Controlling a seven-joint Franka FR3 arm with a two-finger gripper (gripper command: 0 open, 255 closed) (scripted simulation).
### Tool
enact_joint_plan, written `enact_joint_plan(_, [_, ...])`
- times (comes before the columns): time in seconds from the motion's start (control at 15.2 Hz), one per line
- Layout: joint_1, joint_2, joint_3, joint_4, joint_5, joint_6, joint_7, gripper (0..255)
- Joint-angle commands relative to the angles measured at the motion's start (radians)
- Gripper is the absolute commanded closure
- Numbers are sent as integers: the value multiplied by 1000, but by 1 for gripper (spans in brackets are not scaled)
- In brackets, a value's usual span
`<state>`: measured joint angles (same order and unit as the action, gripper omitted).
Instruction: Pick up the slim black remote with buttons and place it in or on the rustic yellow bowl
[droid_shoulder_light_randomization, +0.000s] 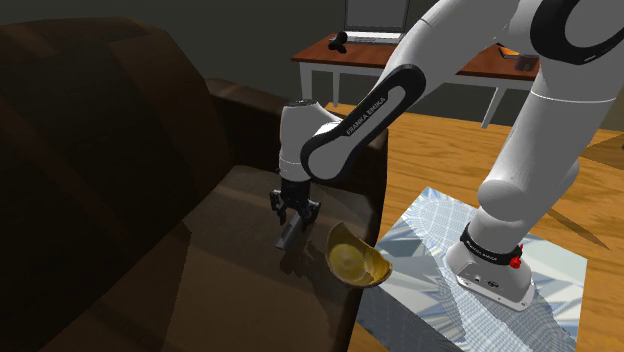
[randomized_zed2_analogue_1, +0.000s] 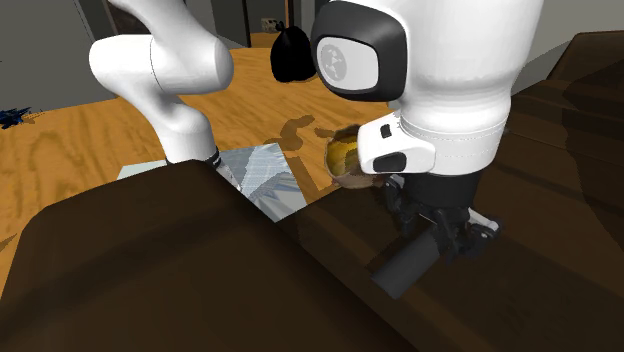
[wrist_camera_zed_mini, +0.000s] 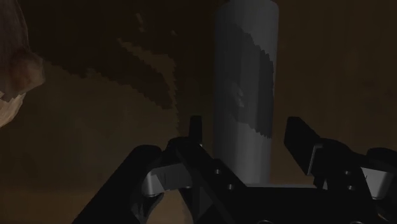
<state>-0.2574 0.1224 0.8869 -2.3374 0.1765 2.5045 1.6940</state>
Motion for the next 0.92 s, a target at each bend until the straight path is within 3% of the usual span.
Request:
enact_joint_plan(0.0, [0,5,-1,-2,-1,4,0,255])
enact_joint_plan(0.13, [0,6,-2,-2,-2,5,0,255])
enact_joint_plan(0.86, [-29,-148,14,51,136,-163,-77,255])
